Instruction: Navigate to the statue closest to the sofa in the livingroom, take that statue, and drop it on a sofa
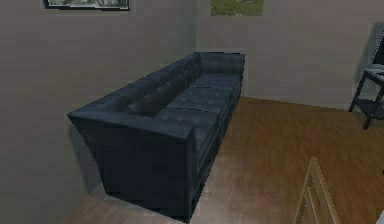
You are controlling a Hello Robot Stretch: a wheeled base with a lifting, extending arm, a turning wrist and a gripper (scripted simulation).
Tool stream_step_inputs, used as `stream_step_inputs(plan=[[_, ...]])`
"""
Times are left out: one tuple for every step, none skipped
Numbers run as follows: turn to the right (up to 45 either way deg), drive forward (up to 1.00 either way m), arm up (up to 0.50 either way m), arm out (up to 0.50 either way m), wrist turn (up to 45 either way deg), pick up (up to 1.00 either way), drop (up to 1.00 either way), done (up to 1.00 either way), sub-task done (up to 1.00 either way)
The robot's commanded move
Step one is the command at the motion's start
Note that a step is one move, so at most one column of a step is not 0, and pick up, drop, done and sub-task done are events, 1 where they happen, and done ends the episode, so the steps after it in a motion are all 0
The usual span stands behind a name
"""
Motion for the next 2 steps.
stream_step_inputs(plan=[[0.0,0.0,0.1,0.0,0.0,0.0,0.0,0.0,0.0],[0.0,0.0,0.22,0.0,0.0,0.0,0.0,0.0,0.0]])
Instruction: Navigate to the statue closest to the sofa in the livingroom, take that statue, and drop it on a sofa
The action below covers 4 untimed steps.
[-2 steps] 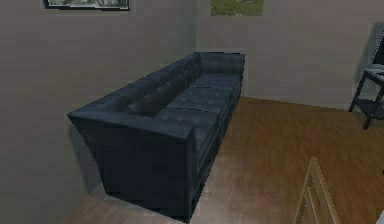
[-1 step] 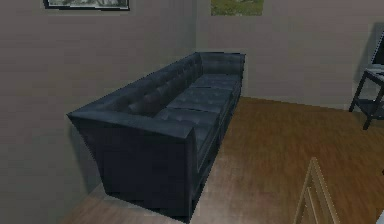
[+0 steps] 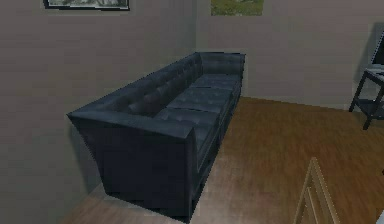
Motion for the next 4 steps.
stream_step_inputs(plan=[[0.0,0.0,0.0,0.0,-45.0,0.0,0.0,0.0,0.0],[0.0,0.0,0.0,0.0,-45.0,0.0,0.0,0.0,0.0],[0.0,0.0,0.0,0.0,-45.0,0.0,0.0,0.0,0.0],[0.0,0.0,0.0,0.0,-33.0,0.0,0.0,0.0,0.0]])
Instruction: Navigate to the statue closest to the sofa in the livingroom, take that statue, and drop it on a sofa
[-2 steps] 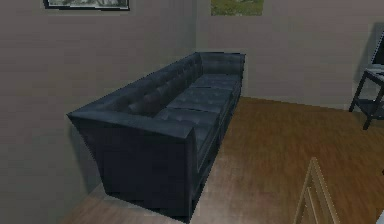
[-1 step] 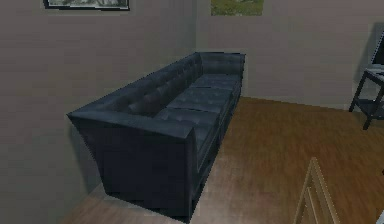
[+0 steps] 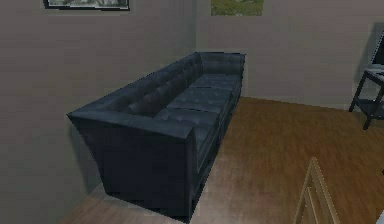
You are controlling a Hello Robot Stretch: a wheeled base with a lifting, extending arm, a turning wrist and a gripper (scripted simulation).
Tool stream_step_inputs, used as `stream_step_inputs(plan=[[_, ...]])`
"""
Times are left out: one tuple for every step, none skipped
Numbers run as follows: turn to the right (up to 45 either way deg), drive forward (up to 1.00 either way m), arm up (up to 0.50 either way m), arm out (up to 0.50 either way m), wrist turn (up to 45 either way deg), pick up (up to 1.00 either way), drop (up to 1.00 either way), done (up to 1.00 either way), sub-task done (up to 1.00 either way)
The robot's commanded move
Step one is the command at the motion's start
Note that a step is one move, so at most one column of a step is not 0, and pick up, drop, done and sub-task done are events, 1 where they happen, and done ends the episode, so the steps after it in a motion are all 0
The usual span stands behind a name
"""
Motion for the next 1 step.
stream_step_inputs(plan=[[0.0,0.0,0.0,-0.4,0.0,0.0,0.0,0.0,0.0]])
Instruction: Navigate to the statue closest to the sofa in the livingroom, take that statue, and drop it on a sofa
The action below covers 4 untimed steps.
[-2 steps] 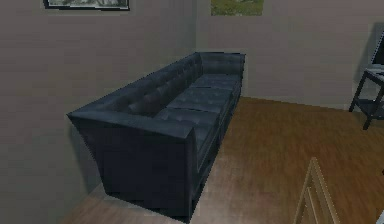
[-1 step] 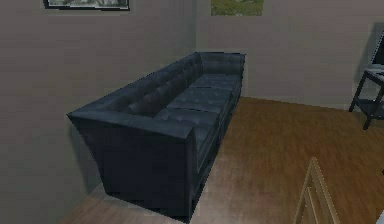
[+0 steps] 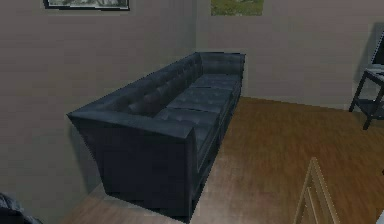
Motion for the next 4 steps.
stream_step_inputs(plan=[[45.0,0.0,0.0,0.0,0.0,0.0,0.0,0.0,0.0],[45.0,0.0,0.0,0.0,0.0,0.0,0.0,0.0,0.0],[45.0,0.0,0.0,0.0,0.0,0.0,0.0,0.0,0.0],[0.0,1.0,0.0,0.0,0.0,0.0,0.0,0.0,0.0]])
